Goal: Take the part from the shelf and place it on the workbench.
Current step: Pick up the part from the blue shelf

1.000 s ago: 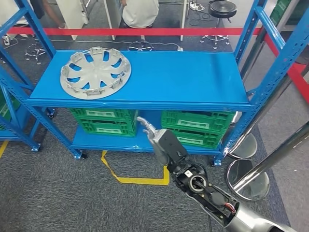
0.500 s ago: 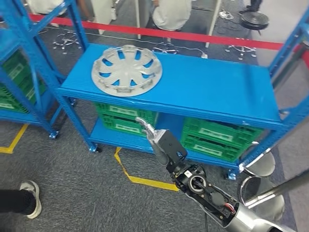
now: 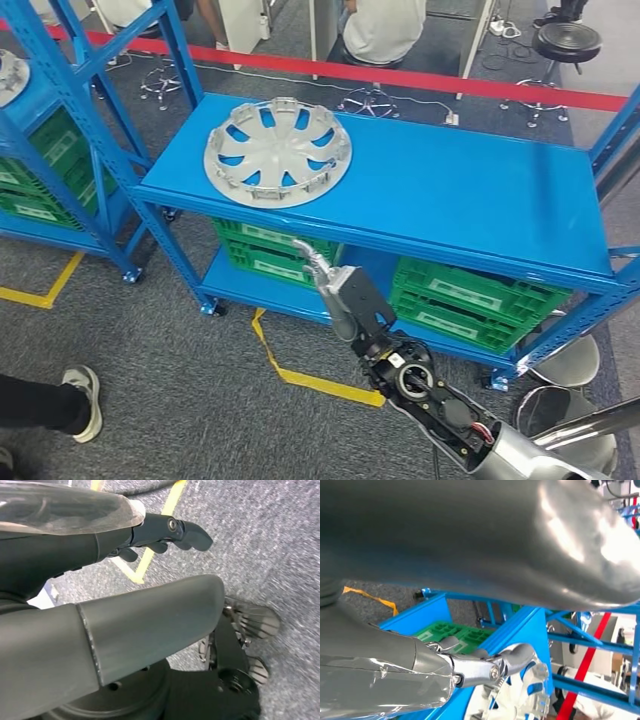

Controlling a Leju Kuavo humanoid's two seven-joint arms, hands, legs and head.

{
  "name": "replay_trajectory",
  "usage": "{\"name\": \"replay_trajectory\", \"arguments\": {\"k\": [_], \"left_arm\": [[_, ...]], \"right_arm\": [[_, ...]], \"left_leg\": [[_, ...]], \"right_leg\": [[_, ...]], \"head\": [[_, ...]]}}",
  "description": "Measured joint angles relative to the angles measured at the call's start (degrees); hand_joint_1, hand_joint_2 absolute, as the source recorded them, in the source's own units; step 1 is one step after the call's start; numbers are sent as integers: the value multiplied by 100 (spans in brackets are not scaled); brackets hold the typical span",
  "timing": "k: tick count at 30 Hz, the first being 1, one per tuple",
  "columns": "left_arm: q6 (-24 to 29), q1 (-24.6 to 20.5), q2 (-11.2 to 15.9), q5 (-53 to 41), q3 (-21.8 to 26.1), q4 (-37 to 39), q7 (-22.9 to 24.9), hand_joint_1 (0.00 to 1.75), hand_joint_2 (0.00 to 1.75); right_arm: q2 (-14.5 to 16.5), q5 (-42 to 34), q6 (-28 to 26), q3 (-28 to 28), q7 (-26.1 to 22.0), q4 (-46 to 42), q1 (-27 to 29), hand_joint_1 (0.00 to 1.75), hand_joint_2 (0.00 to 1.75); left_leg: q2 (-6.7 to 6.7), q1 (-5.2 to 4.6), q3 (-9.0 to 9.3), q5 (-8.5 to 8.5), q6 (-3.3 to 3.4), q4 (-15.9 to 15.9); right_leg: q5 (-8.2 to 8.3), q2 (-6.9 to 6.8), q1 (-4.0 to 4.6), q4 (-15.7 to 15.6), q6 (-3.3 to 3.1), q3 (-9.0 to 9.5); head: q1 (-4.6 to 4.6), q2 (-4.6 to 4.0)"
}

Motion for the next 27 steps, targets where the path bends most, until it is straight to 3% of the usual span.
{"name": "replay_trajectory", "arguments": {"k": [2,3,4,6,8,11,13,16,17,18,19,20,22,23,27], "left_arm": [[0,-8,0,11,-1,0,-1,0,0],[0,-2,1,21,-1,0,-1,0,0],[0,6,4,31,-1,1,-1,0,0],[0,16,13,52,-2,2,0,0,0],[0,3,17,69,-3,3,3,0,0],[0,-3,14,85,-3,3,15,0,0],[1,3,13,102,-3,3,17,0,0],[14,5,16,140,-3,3,16,0,0],[20,7,16,151,-3,3,16,0,0],[25,9,16,164,-3,3,17,0,0],[32,13,14,173,-2,3,17,0,0],[39,16,10,184,-2,3,17,0,0],[51,20,-2,202,-2,3,17,0,0],[56,16,-7,209,-3,3,17,0,0],[67,10,-14,224,-4,4,19,0,0]], "right_arm": [[0,-14,-11,0,17,-1,9,0,0],[0,-21,-22,1,24,0,14,0,0],[0,-29,-37,1,27,0,17,0,0],[0,-45,-74,2,24,-1,18,0,0],[0,-60,-106,-2,11,-2,16,0,0],[0,-66,-119,-3,-9,-2,17,0,0],[0,-66,-139,-5,-21,-2,17,0,0],[0,-81,-268,-21,-43,-1,32,0,0],[0,-95,-337,-33,-55,1,48,0,44],[0,-113,-422,-48,-73,2,66,0,87],[0,-131,-521,-67,-97,2,83,0,131],[0,-145,-631,-92,-122,2,95,0,175],[0,-166,-820,-146,-165,1,104,0,175],[0,-171,-881,-172,-179,1,104,0,175],[1,-190,-1037,-234,-221,-2,127,0,175]], "left_leg": [[36,15,-448,-220,-36,725],[49,24,-544,-176,-47,823],[62,33,-515,-19,-52,677],[104,47,-166,437,-48,-140],[133,34,131,666,-3,-787],[109,9,195,649,115,-912],[102,20,231,641,191,-931],[97,17,282,607,270,-941],[89,7,297,592,283,-940],[77,-1,318,576,289,-938],[62,-8,348,556,289,-938],[44,-13,388,532,282,-937],[18,-26,457,482,254,-934],[8,-31,469,464,233,-929],[3,-25,462,431,118,-904]], "right_leg": [[-19,-38,5,1,-19,0],[-31,-49,6,1,-18,6],[-45,-53,3,2,-12,18],[-82,-57,1,7,23,56],[-132,-58,22,17,81,77],[-184,-62,32,7,180,99],[-315,-53,10,187,240,32],[-836,-37,-3,1316,286,-506],[-940,-36,-4,1672,293,-700],[-922,-36,-4,1823,290,-804],[-785,-35,-2,1735,279,-795],[-553,-32,2,1424,256,-678],[-114,-11,29,586,181,-332],[-19,0,46,295,149,-191],[-20,16,58,53,61,-37]], "head": [[-67,0],[-91,0],[-114,0],[-157,0],[-187,0],[-147,0],[-116,0],[-4,0],[22,0],[37,0],[54,0],[76,0],[116,0],[129,0],[112,0]]}}
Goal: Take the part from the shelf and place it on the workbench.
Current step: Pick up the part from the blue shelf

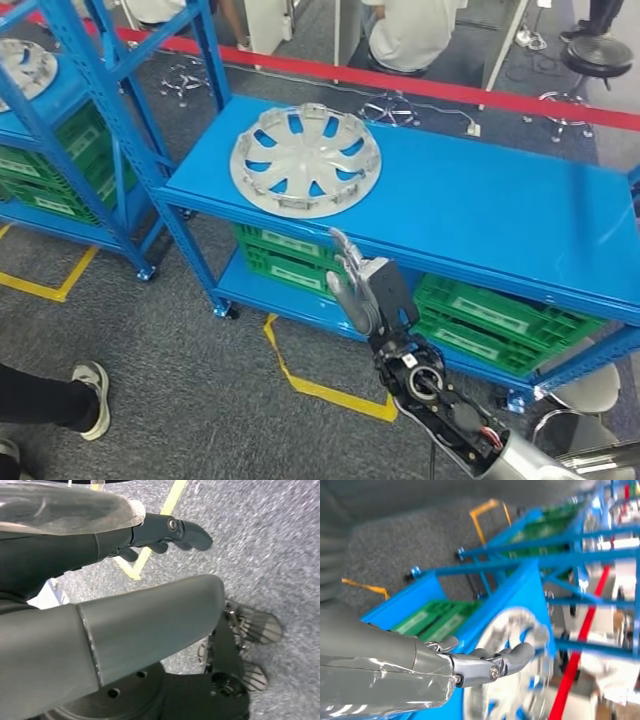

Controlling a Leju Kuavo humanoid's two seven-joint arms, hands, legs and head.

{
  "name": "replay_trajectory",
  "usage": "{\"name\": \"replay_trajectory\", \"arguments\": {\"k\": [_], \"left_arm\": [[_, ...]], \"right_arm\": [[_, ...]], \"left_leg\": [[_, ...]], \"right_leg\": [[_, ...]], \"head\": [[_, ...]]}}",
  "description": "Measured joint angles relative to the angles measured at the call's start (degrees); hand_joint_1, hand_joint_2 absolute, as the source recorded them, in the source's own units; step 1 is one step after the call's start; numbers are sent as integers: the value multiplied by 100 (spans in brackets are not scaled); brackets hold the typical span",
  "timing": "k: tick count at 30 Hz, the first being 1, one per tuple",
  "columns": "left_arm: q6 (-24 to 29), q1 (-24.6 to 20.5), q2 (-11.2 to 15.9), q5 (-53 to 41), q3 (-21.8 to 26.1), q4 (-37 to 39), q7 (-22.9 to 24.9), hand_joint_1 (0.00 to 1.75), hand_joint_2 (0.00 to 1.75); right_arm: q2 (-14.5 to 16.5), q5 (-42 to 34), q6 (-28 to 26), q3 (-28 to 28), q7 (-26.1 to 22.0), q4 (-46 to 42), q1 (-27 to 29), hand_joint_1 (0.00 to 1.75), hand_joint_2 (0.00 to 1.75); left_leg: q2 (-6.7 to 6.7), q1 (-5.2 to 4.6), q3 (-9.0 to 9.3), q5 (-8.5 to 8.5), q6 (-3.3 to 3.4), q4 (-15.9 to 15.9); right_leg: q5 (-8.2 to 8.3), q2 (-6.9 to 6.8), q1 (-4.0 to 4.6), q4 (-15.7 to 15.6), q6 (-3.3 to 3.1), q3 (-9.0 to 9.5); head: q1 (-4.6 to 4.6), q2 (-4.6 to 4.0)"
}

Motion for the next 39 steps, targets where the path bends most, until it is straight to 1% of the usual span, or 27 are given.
{"name": "replay_trajectory", "arguments": {"k": [2,4,5,6,7,8,10,11,12,16,17,18,20,21,22,23,25,26,27,30,32,33,35,36,37,38,39], "left_arm": [[1,-3,-2,5,-2,1,-1,0,0],[1,-13,-11,8,-4,1,-2,0,0],[2,-13,-16,8,-6,1,-2,0,0],[2,-7,-18,9,-9,1,-2,0,0],[3,2,-19,10,-13,1,-2,0,0],[5,8,-17,12,-19,1,-2,0,0],[7,7,-13,15,-33,2,-2,0,0],[8,-1,-12,16,-40,3,-2,0,0],[8,-8,-13,19,-46,3,-2,0,0],[6,0,-17,25,-85,3,0,0,0],[5,1,-16,25,-93,3,0,0,0],[5,2,-14,25,-97,4,0,0,0],[4,2,-9,25,-107,5,0,0,0],[2,2,-9,25,-115,5,0,0,0],[0,4,-9,25,-125,5,0,0,0],[-3,7,-10,25,-132,5,0,0,0],[-8,11,-15,26,-139,5,-1,0,0],[-9,8,-18,28,-140,5,-2,0,0],[-10,3,-19,31,-142,5,-3,0,0],[-10,-5,-13,34,-144,5,-3,0,0],[-10,-6,-8,34,-144,5,-4,0,0],[-10,-8,-7,34,-145,5,-4,0,0],[-10,-12,-12,34,-148,5,-9,0,0],[-10,-11,-13,34,-150,5,-13,0,0],[-10,-6,-13,34,-152,5,-16,0,0],[-10,-1,-11,33,-154,6,-20,0,0],[-10,3,-7,33,-154,6,-22,0,0]], "right_arm": [[1,-14,-76,-43,-20,-2,0,0,175],[1,-29,-114,-79,-30,-2,12,0,175],[1,-38,-130,-95,-32,-2,29,0,175],[1,-53,-145,-111,-35,-2,49,0,175],[1,-69,-161,-131,-40,-2,67,0,175],[1,-83,-176,-147,-45,-2,81,0,175],[1,-103,-205,-181,-60,-2,92,0,175],[1,-118,-221,-200,-71,-3,94,0,175],[1,-134,-243,-221,-84,-9,97,0,175],[-4,-201,-325,-304,-116,-67,121,0,175],[-8,-207,-335,-331,-119,-80,129,0,175],[-12,-211,-340,-358,-121,-91,142,0,175],[-21,-221,-348,-395,-123,-96,179,0,175],[-25,-228,-356,-408,-123,-96,206,0,175],[-28,-233,-367,-420,-123,-96,230,0,175],[-32,-239,-380,-433,-126,-97,246,0,175],[-42,-249,-401,-467,-137,-101,257,0,175],[-48,-255,-408,-480,-144,-109,258,0,175],[-53,-260,-410,-488,-149,-117,261,0,175],[-56,-269,-411,-495,-155,-144,270,0,175],[-57,-270,-421,-511,-159,-161,266,0,175],[-58,-271,-427,-520,-161,-172,264,0,175],[-58,-274,-435,-534,-161,-184,267,0,175],[-59,-278,-438,-535,-159,-186,273,0,175],[-59,-281,-441,-536,-157,-186,277,0,175],[-59,-285,-445,-538,-156,-187,277,0,175],[-59,-289,-450,-538,-156,-188,277,0,175]], "left_leg": [[22,3,-143,-181,-53,323],[43,26,-562,-499,-93,1084],[48,36,-788,-607,-111,1449],[53,46,-943,-621,-126,1663],[59,57,-987,-517,-136,1647],[66,68,-901,-312,-140,1384],[94,80,-548,116,-137,558],[101,77,-407,229,-115,244],[104,70,-330,260,-84,76],[93,48,-260,214,73,2],[95,56,-233,208,108,-12],[99,61,-210,197,136,-20],[97,50,-183,168,172,-19],[93,44,-167,152,179,-18],[87,40,-145,134,181,-17],[78,38,-113,113,174,-16],[62,34,-40,66,145,-15],[55,26,-21,44,122,-7],[53,20,-18,32,95,-4],[59,22,-29,20,4,-6],[70,28,-102,-100,-57,197],[74,34,-246,-243,-84,490],[77,41,-704,-562,-130,1311],[78,43,-904,-637,-144,1625],[78,44,-1005,-597,-151,1728],[79,45,-980,-446,-148,1587],[81,46,-841,-217,-135,1233]], "right_leg": [[19,-16,-34,-68,-51,53],[12,-42,-35,-83,-82,65],[3,-52,-33,-83,-91,67],[-7,-56,-31,-83,-94,72],[-20,-56,-32,-81,-94,82],[-36,-53,-35,-79,-86,99],[-84,-49,-29,-63,-46,130],[-110,-46,-19,-53,-16,136],[-133,-43,-11,-47,15,139],[-254,-39,-32,43,144,136],[-372,-38,-40,244,170,54],[-536,-38,-45,574,189,-100],[-861,-37,-44,1412,212,-532],[-911,-38,-44,1687,215,-697],[-846,-38,-44,1750,213,-763],[-666,-37,-44,1563,201,-710],[-191,-30,-35,763,150,-382],[-48,-24,-23,391,123,-225],[13,-18,-8,163,99,-118],[-3,-4,9,26,35,-35],[20,-5,-17,-35,-25,11],[25,-12,-29,-61,-53,34],[13,-27,-20,-67,-91,39],[4,-31,-17,-67,-99,42],[-6,-32,-16,-66,-102,48],[-17,-28,-16,-66,-101,61],[-32,-23,-16,-65,-94,80]], "head": [[-48,0],[-123,0],[-153,0],[-180,0],[-208,0],[-232,0],[-277,0],[-288,0],[-286,0],[-225,0],[-200,0],[-164,0],[-91,0],[-70,0],[-54,0],[-34,0],[13,0],[27,0],[35,0],[10,0],[-26,0],[-60,0],[-139,0],[-166,0],[-185,0],[-209,0],[-234,0]]}}
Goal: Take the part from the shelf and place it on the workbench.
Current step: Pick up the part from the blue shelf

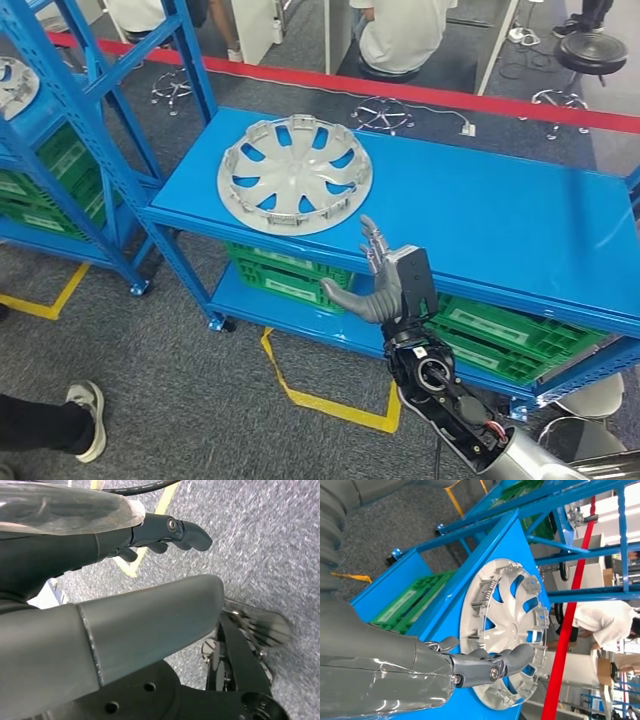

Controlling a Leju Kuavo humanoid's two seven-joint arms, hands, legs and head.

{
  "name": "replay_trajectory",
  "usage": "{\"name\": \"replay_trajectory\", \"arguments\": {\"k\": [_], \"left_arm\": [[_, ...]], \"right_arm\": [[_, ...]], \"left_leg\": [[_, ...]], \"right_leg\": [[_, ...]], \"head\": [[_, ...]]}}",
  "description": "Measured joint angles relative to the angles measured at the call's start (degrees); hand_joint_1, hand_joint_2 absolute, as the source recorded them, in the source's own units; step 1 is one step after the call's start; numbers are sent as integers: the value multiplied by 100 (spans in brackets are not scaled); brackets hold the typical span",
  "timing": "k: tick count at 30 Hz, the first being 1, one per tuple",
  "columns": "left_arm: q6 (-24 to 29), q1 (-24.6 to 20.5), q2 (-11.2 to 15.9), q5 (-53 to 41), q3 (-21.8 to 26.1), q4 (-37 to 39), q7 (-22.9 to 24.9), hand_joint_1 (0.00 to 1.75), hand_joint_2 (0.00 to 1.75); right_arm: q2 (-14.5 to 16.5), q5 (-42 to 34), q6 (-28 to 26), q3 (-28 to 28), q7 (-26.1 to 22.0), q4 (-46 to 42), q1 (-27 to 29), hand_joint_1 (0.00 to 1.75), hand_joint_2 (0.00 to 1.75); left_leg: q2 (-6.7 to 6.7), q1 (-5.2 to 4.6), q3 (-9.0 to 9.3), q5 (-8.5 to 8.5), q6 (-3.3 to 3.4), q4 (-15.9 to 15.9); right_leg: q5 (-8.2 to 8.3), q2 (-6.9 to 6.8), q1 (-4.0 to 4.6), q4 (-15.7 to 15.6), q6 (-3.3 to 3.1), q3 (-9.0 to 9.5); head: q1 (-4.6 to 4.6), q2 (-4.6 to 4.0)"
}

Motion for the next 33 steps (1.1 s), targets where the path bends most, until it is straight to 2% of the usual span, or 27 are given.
{"name": "replay_trajectory", "arguments": {"k": [2,3,4,6,8,9,11,12,13,14,15,16,17,18,19,22,23,24,25,27,28,29,30,32,33], "left_arm": [[0,-6,15,-1,-2,0,-7,0,0],[-1,-13,21,-1,-4,0,-10,0,0],[-2,-19,25,-1,-8,0,-14,0,0],[-6,-22,25,4,-18,0,-16,0,0],[-9,-17,25,12,-25,0,-17,0,0],[-10,-18,26,16,-27,1,-16,0,0],[-16,-19,31,24,-38,1,-17,0,0],[-20,-19,32,26,-49,1,-17,0,0],[-23,-17,33,27,-61,1,-17,0,0],[-25,-12,31,27,-70,1,-17,0,0],[-27,-6,29,28,-78,1,-17,0,0],[-29,0,26,31,-81,1,-17,0,0],[-32,1,24,35,-85,1,-17,0,0],[-34,-3,23,38,-89,2,-17,0,0],[-35,-9,24,41,-92,2,-17,0,0],[-37,-21,28,43,-96,3,-17,0,0],[-37,-21,29,43,-97,3,-17,0,0],[-37,-23,28,44,-98,3,-17,0,0],[-37,-23,27,44,-100,3,-17,0,0],[-37,-25,23,48,-106,3,-17,0,0],[-37,-21,23,53,-109,3,-17,0,0],[-37,-16,23,59,-113,3,-17,0,0],[-37,-10,25,64,-117,3,-17,0,0],[-37,-7,35,69,-123,3,-17,0,0],[-37,-14,40,70,-126,3,-17,0,0]], "right_arm": [[-1,-4,-8,-3,0,-2,-1,0,175],[-1,-5,-13,-5,0,-2,-2,0,175],[-1,-6,-15,-7,0,-3,-2,0,175],[-1,-8,-20,-8,0,-9,-1,0,175],[-5,-17,-33,-19,-4,-26,0,0,175],[-12,-25,-42,-28,-7,-34,2,0,175],[-29,-43,-58,-45,-9,-36,16,0,175],[-37,-50,-61,-48,-9,-36,31,0,175],[-42,-56,-63,-49,-9,-35,46,0,175],[-45,-59,-63,-51,-9,-35,56,0,175],[-49,-62,-65,-55,-9,-35,60,0,175],[-52,-65,-67,-64,-10,-35,60,0,175],[-53,-67,-68,-73,-11,-35,57,0,175],[-54,-68,-69,-81,-14,-37,54,0,175],[-54,-71,-69,-86,-16,-39,55,0,175],[-54,-83,-71,-90,-22,-49,61,0,175],[-55,-85,-74,-95,-24,-52,56,0,175],[-55,-85,-76,-98,-26,-56,51,0,175],[-56,-86,-78,-99,-28,-60,51,0,175],[-56,-96,-79,-93,-33,-63,58,0,175],[-56,-106,-79,-91,-39,-63,63,0,175],[-56,-115,-79,-91,-46,-63,65,0,175],[-56,-123,-79,-91,-52,-63,65,0,175],[-56,-127,-79,-91,-60,-63,62,0,175],[-56,-127,-79,-91,-61,-63,61,0,175]], "left_leg": [[10,-11,375,383,52,-850],[13,-21,497,465,85,-1114],[14,-33,550,471,119,-1229],[11,-38,572,451,187,-1251],[17,-16,621,447,255,-1288],[22,-1,649,444,284,-1305],[24,0,680,417,324,-1308],[21,-1,695,402,330,-1307],[16,-2,715,383,331,-1305],[10,0,746,361,322,-1304],[3,3,786,335,309,-1303],[-2,6,831,306,288,-1303],[-8,-3,867,275,259,-1295],[-12,-12,885,251,230,-1286],[-15,-21,889,236,199,-1279],[-12,-19,881,210,109,-1256],[-8,-14,840,147,80,-1152],[-4,-9,731,24,55,-919],[1,-5,549,-141,37,-562],[1,-4,70,-445,15,264],[1,-4,-93,-467,13,494],[2,-5,-143,-368,20,492],[2,-6,-69,-167,36,250],[5,-23,300,283,99,-622],[9,-37,453,411,131,-965]], "right_leg": [[-43,8,14,5,36,36],[-67,10,24,7,63,45],[-90,12,33,8,92,50],[-125,12,37,-2,152,68],[-249,11,27,164,214,14],[-389,11,21,419,241,-98],[-747,11,0,1235,284,-498],[-854,10,-8,1595,301,-695],[-856,10,-14,1778,314,-816],[-735,9,-19,1721,319,-822],[-516,9,-23,1437,318,-715],[-261,9,-26,1011,309,-540],[-76,12,-19,609,297,-366],[26,16,-12,309,272,-221],[49,23,0,146,244,-141],[19,40,2,79,142,-83],[25,39,-7,59,104,-67],[30,35,-15,36,69,-50],[28,28,-16,24,40,-41],[9,13,-4,23,1,-38],[-3,10,2,23,-8,-31],[-15,12,5,24,-12,-18],[-29,18,8,24,-10,2],[-69,29,18,25,14,49],[-92,33,27,25,38,65]], "head": [[-49,0],[-56,0],[-52,0],[-31,0],[-5,0],[27,0],[99,0],[121,0],[136,0],[153,0],[179,0],[210,0],[235,0],[252,0],[250,0],[205,0],[187,0],[161,0],[125,0],[51,0],[27,0],[8,0],[-10,0],[-47,0],[-61,0]]}}
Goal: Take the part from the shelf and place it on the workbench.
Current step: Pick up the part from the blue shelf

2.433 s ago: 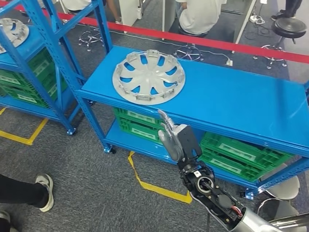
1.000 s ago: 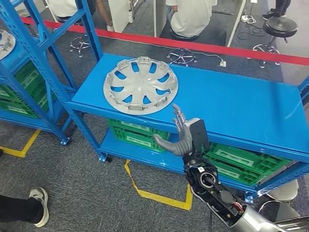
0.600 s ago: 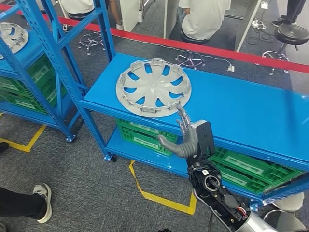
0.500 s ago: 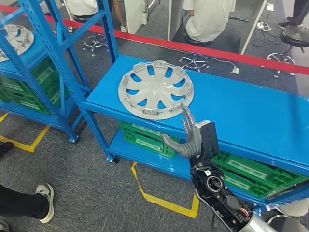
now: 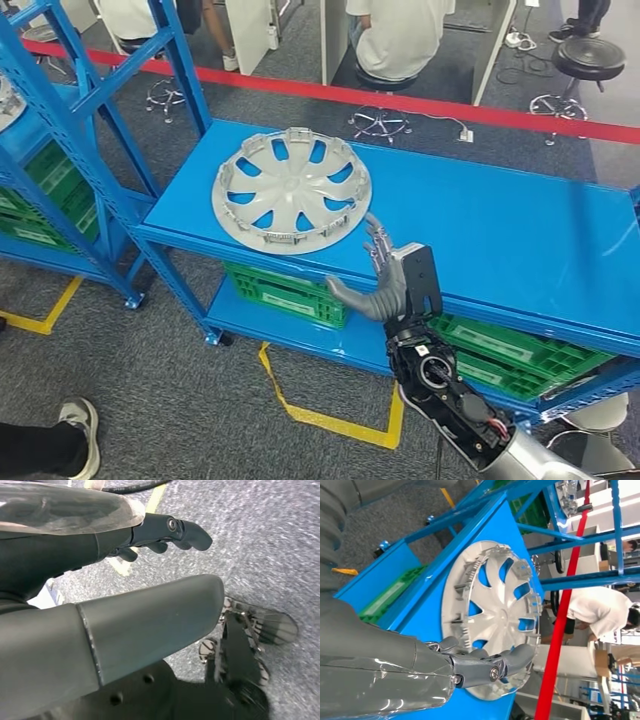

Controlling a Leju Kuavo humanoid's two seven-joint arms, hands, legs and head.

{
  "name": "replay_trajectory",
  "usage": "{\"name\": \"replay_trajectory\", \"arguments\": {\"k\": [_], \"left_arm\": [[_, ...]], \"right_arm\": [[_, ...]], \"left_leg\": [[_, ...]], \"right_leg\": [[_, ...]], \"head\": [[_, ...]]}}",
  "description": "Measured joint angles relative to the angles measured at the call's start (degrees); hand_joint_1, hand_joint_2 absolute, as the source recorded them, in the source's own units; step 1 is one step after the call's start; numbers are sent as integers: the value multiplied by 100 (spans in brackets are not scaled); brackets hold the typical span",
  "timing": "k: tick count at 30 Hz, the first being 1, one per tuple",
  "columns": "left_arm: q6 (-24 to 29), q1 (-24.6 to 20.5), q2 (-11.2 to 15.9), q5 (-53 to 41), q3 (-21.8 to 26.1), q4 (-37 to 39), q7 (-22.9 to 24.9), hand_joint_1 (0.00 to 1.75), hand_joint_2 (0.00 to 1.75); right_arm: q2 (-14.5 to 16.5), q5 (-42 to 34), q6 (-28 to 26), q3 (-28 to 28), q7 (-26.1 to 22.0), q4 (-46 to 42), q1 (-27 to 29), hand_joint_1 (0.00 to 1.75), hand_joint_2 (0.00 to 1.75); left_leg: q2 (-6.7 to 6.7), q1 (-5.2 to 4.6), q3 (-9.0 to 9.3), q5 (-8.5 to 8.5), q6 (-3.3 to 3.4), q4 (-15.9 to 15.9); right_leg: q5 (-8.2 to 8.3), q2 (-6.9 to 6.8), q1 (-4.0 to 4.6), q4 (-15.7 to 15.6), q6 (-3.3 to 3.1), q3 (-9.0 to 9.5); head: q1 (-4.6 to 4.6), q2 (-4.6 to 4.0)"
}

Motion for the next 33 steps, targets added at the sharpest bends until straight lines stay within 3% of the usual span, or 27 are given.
{"name": "replay_trajectory", "arguments": {"k": [2,5,7,9,10,11,12,14,15,17,20,22,24,25,26,27,30,31,33], "left_arm": [[0,-13,4,1,-4,0,0,0,0],[0,-9,-4,7,-9,0,0,0,0],[0,-6,-8,12,-10,1,0,0,0],[0,-7,-5,17,-11,1,0,0,0],[0,-7,-5,21,-11,1,1,0,0],[0,-3,-6,25,-12,0,1,0,0],[0,4,-9,28,-13,1,2,0,0],[0,16,-16,31,-14,2,2,0,0],[0,12,-18,31,-14,2,2,0,0],[0,-3,-17,31,-15,2,2,0,0],[0,-13,-14,33,-16,2,2,0,0],[0,-13,-15,34,-17,2,2,0,0],[0,-16,-19,33,-17,2,2,0,0],[0,-15,-20,33,-17,2,2,0,0],[0,-9,-20,33,-18,2,2,0,0],[0,-2,-19,33,-19,2,2,0,0],[0,1,-4,33,-19,2,2,0,0],[0,-8,-1,33,-19,2,2,0,0],[0,-21,-1,32,-20,2,2,0,0]], "right_arm": [[0,-1,0,0,-1,-1,-2,0,175],[-1,-3,0,-2,-3,-10,-7,0,175],[-4,-11,-1,-9,-7,-18,-8,0,175],[-9,-25,-4,-12,-8,-17,11,0,175],[-12,-31,-5,-11,-7,-17,27,0,175],[-14,-34,-5,-9,-7,-17,38,0,175],[-15,-36,-5,-9,-7,-17,43,0,175],[-19,-39,-6,-13,-7,-16,40,0,175],[-19,-41,-6,-13,-7,-16,37,0,175],[-20,-43,-3,-8,-7,-15,36,0,175],[-21,-43,-2,-7,-10,-17,30,0,175],[-23,-43,-5,-13,-13,-20,15,0,175],[-24,-43,-4,-10,-13,-18,16,0,175],[-24,-43,-2,-6,-12,-17,21,0,175],[-24,-43,-1,-3,-11,-16,25,0,175],[-24,-43,0,-2,-10,-15,26,0,175],[-24,-43,-1,-2,-10,-16,23,0,175],[-24,-43,-1,-2,-10,-17,21,0,175],[-24,-43,0,-2,-9,-17,19,0,175]], "left_leg": [[5,-32,121,31,53,-269],[11,-4,175,25,130,-321],[21,28,232,16,186,-359],[20,28,271,-17,218,-359],[16,27,291,-37,220,-358],[9,28,320,-59,214,-356],[2,30,360,-85,203,-355],[-11,30,455,-149,160,-352],[-17,22,485,-181,130,-340],[-23,11,491,-210,67,-330],[-20,25,471,-259,-20,-283],[-13,36,266,-480,-67,147],[-10,41,-218,-796,-99,994],[-10,44,-438,-867,-109,1325],[-9,47,-568,-829,-113,1462],[-9,49,-564,-677,-108,1342],[-2,41,-74,-38,-50,143],[-1,30,51,55,-26,-138],[-4,-4,114,46,21,-277]], "right_leg": [[-43,2,11,-7,59,17],[-137,-5,1,66,146,5],[-416,-8,-15,608,195,-243],[-751,-9,-34,1456,237,-679],[-805,-10,-43,1734,253,-846],[-738,-10,-51,1790,265,-912],[-554,-11,-59,1603,270,-860],[-67,-11,-72,782,263,-520],[80,-6,-67,405,252,-341],[126,8,-40,87,207,-182],[132,17,-40,25,95,-142],[145,9,-58,-26,22,-100],[126,-6,-46,-32,-20,-92],[114,-11,-41,-31,-30,-86],[99,-12,-37,-31,-35,-75],[82,-8,-36,-31,-33,-55],[12,7,-25,-29,11,19],[-17,11,-16,-28,39,33],[-65,17,-7,-35,103,49]], "head": [[-4,0],[22,0],[84,0],[144,0],[162,0],[180,0],[204,0],[262,0],[282,0],[278,0],[238,0],[185,0],[109,0],[83,0],[65,0],[50,0],[-3,0],[-10,0],[-5,0]]}}
